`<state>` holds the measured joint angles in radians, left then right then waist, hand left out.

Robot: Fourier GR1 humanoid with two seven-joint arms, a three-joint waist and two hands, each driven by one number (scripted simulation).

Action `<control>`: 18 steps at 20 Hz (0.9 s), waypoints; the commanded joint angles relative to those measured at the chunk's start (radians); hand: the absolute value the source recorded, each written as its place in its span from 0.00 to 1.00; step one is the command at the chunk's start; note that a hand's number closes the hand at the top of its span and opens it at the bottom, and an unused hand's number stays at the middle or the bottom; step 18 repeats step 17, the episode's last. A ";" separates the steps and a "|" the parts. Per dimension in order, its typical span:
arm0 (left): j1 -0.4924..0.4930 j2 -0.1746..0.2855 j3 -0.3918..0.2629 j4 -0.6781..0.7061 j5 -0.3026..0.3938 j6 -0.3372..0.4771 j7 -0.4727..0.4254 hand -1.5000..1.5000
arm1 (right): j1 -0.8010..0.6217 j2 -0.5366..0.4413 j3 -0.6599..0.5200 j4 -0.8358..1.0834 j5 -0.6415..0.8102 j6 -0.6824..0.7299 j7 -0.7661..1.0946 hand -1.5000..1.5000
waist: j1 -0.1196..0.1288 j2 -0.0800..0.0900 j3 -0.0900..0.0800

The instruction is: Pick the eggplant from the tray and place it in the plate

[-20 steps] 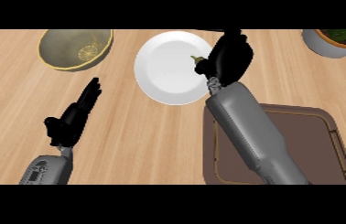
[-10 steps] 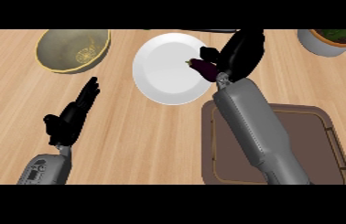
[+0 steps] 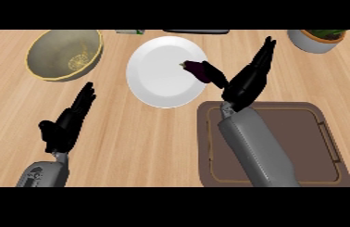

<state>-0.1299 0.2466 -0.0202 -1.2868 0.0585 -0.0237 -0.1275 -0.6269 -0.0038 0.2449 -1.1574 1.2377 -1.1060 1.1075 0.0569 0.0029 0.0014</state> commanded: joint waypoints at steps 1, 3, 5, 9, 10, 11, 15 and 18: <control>0.033 0.022 0.038 0.007 0.014 -0.002 -0.026 0.50 | 0.182 0.004 0.151 -0.089 0.022 -0.219 0.141 0.00 | -0.037 -0.010 -0.001; 0.059 0.007 0.026 0.006 0.001 0.006 -0.038 0.50 | 0.232 0.004 0.227 -0.102 0.083 -0.264 0.175 0.00 | -0.038 -0.008 -0.002; 0.062 0.012 0.038 -0.022 0.016 0.001 -0.008 0.50 | 0.310 0.004 0.278 -0.123 0.091 -0.278 0.167 0.00 | -0.045 -0.006 -0.001; 0.146 0.018 0.017 -0.127 0.000 0.003 0.026 0.50 | 0.423 0.004 0.324 -0.227 0.160 -0.274 0.170 0.00 | -0.048 -0.008 -0.001; 0.042 0.046 0.071 -0.022 0.030 -0.032 0.012 0.50 | 0.422 0.004 0.350 -0.250 0.211 -0.226 0.212 0.00 | -0.057 -0.005 -0.002; 0.089 0.011 0.042 -0.046 0.002 -0.006 -0.012 0.50 | 0.448 0.004 0.350 -0.200 0.196 -0.281 0.196 0.00 | -0.053 -0.004 -0.001; 0.081 -0.008 0.045 -0.086 -0.007 0.016 0.033 0.50 | 0.563 0.004 0.365 -0.325 0.259 -0.208 0.176 0.00 | -0.058 -0.005 -0.001; 0.084 -0.005 0.044 -0.075 -0.017 0.006 0.001 0.50 | 0.622 0.004 0.370 -0.241 0.269 -0.349 0.137 0.00 | -0.059 -0.004 -0.001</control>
